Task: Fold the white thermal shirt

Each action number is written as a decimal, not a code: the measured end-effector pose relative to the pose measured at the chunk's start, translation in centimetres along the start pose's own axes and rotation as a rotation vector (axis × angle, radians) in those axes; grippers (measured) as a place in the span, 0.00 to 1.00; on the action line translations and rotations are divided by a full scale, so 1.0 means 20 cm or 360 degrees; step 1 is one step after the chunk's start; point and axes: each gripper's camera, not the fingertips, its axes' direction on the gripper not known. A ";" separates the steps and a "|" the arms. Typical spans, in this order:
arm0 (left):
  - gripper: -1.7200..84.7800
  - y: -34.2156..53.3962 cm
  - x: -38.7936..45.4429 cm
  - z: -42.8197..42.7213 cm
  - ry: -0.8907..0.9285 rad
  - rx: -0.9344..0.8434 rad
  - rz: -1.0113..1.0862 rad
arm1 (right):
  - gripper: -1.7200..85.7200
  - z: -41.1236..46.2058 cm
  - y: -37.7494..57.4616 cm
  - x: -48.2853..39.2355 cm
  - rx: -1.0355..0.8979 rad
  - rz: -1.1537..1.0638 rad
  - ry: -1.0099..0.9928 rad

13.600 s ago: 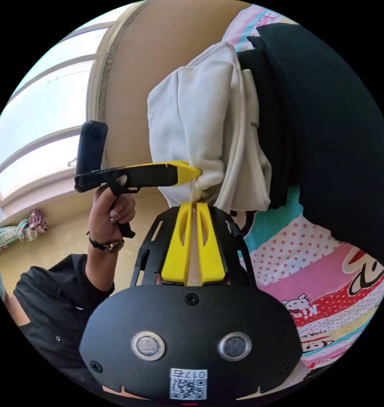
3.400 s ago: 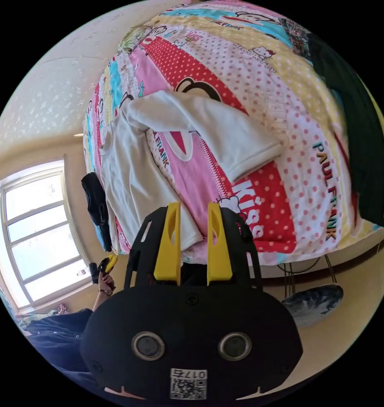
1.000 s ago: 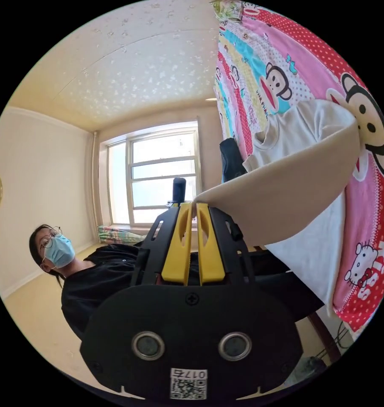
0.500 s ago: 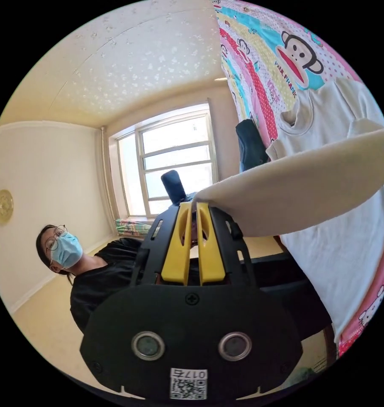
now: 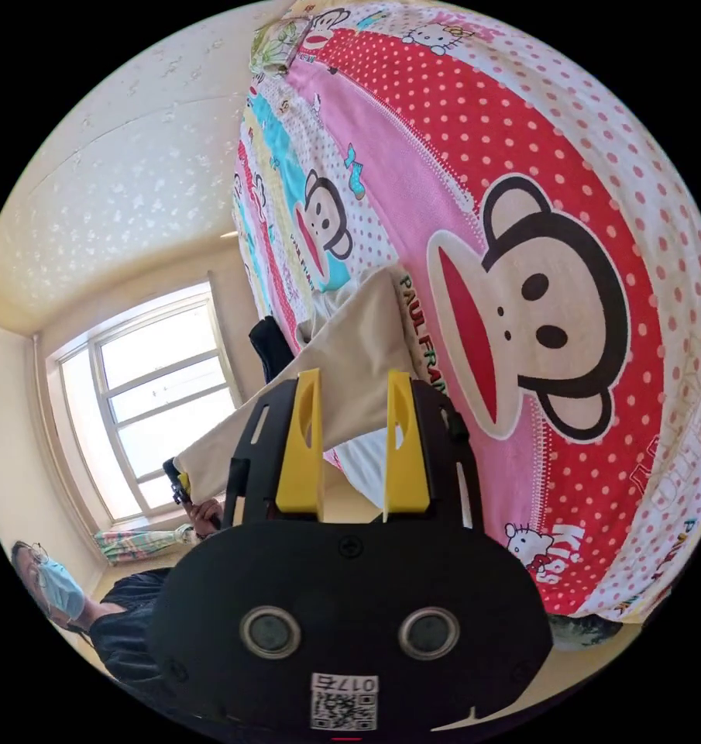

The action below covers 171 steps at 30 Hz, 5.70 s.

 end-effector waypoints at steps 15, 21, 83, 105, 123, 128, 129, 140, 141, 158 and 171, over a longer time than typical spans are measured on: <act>0.06 -0.24 0.07 -0.12 -0.0048 -0.0122 -0.0029 | 0.06 0.66 -0.33 -0.16 -0.0026 -0.0335 0.0714; 0.06 -0.49 -0.02 -0.16 -0.0029 -0.0102 0.0015 | 0.04 0.54 -0.43 0.09 0.0157 -0.0097 0.0490; 0.15 -0.04 -1.00 -2.11 0.0543 0.0793 -0.0857 | 0.05 2.21 -0.38 -0.49 -0.0748 0.0000 -0.1848; 0.10 0.00 -0.78 -0.79 0.0250 0.0274 -0.0938 | 0.16 0.29 -0.54 0.34 0.0397 0.0092 0.0128; 0.19 0.06 -1.06 -0.50 -0.0400 -0.0109 -0.0772 | 0.16 0.48 -0.43 0.02 -0.0131 -0.0349 0.1061; 0.20 0.06 -1.20 -0.14 -0.0548 -0.0360 -0.0746 | 0.19 0.49 -0.03 0.38 -0.0221 -0.0085 0.1014; 0.19 0.06 -1.20 -0.14 -0.0603 -0.0352 -0.0768 | 0.18 0.52 0.09 0.45 -0.0261 -0.0094 0.0997; 0.06 -0.15 -1.04 -0.33 -0.0323 -0.0385 -0.0635 | 0.06 0.34 0.46 0.27 -0.0063 0.0037 0.0694; 0.06 -0.17 -1.01 -0.36 -0.0319 -0.0348 -0.0623 | 0.07 0.30 0.45 0.20 0.0004 -0.0038 0.0658; 0.20 -0.03 -1.37 -0.30 -0.0383 -0.0201 -0.0856 | 0.18 0.27 0.58 0.46 -0.0151 0.0101 0.0719; 0.11 0.11 -1.61 -0.06 -0.0270 -0.0196 -0.1075 | 0.14 0.22 0.68 0.57 -0.0310 0.0129 0.0777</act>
